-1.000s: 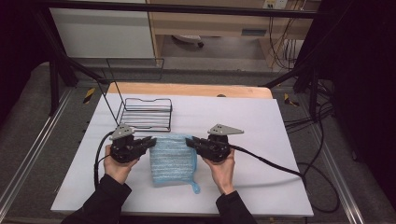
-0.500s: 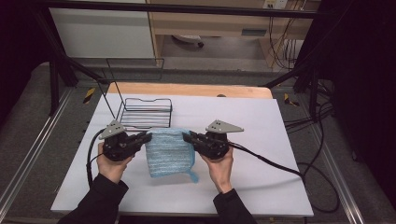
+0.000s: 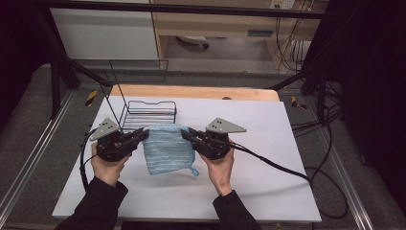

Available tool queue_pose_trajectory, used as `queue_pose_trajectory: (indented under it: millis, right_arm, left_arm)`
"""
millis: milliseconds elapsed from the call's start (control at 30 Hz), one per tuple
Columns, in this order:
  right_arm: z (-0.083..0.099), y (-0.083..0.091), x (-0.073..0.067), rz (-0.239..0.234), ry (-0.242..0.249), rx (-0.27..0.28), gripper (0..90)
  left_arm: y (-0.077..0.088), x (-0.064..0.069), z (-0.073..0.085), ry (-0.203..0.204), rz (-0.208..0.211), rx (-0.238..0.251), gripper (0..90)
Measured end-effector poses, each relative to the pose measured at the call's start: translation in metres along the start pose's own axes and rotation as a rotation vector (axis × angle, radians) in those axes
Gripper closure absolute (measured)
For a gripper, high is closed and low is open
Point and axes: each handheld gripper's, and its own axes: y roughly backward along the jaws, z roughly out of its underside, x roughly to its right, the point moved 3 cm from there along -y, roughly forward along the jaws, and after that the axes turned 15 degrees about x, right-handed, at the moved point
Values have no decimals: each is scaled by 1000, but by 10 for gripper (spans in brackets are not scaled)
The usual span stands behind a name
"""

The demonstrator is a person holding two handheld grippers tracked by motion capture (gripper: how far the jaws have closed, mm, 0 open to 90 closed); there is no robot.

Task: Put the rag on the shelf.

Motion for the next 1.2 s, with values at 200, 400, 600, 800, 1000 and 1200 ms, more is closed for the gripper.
queue_pose_trajectory:
  millis: [200,400,600,800,1000,1200]
  right_arm:
    - [-11,-8,-6,-2,16,33,806]
    - [-21,-17,-11,4,43,67,808]
    - [-33,-26,-15,7,58,111,808]
    - [-45,-34,-20,10,79,146,808]
    - [-58,-42,-24,12,97,174,808]
    - [-72,-50,-28,14,116,200,808]
  left_arm:
    - [5,-6,-14,-1,-9,39,798]
    - [10,-10,-29,-16,-19,73,800]
    - [14,-13,-48,-31,-34,117,802]
    - [16,-16,-62,-37,-43,148,803]
    - [17,-21,-77,-37,-52,185,804]
    - [19,-25,-91,-40,-58,222,805]
